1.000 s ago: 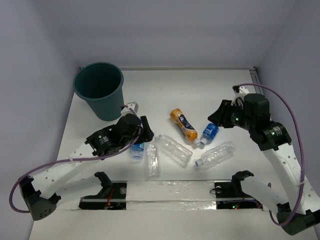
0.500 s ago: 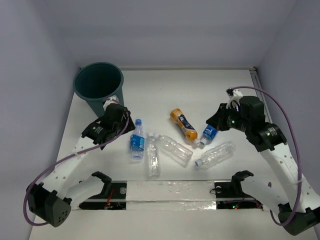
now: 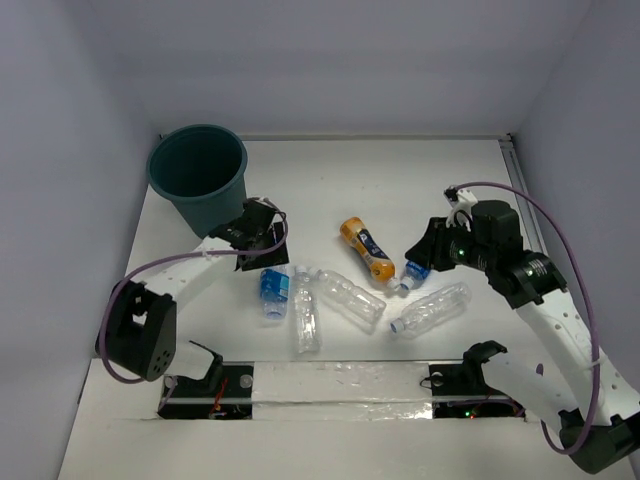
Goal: Put the plastic bottles in the bin
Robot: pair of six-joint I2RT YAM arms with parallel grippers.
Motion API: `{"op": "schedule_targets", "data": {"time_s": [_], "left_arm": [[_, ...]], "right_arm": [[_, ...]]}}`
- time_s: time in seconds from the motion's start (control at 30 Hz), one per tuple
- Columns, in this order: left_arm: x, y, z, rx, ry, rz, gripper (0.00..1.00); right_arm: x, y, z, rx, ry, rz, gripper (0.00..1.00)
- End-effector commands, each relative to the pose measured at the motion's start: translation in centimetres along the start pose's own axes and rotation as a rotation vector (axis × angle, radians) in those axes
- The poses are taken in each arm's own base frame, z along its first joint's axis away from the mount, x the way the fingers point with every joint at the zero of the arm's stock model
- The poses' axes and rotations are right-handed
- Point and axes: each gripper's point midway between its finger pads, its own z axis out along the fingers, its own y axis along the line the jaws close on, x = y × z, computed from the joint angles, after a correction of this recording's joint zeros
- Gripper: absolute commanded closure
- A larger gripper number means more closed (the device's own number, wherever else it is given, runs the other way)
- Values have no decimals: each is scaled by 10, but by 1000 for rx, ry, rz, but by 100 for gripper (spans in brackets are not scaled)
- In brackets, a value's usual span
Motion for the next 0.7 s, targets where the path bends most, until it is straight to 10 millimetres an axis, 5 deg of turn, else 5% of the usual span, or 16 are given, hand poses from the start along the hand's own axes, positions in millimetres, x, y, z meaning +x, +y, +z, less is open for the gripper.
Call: {"op": "schedule_targets", "data": {"time_s": [0.0, 0.13, 0.37, 0.47, 0.67], "left_arm": [[-9, -8, 7, 43, -26, 42, 41], [0, -2, 21, 20, 6, 64, 48], [10, 11, 38, -38, 34, 99, 88], [5, 15, 33, -57, 15, 108, 100], [-21, 7, -10, -24, -82, 89, 100]], "right_arm": [[-10, 10, -3, -42, -51, -32, 66], [-9, 9, -1, -39, -51, -19, 64], [-10, 8, 10, -37, -41, -4, 54], [-12, 7, 21, -33, -27, -10, 48], [-26, -11, 60, 34, 7, -39, 40]]}}
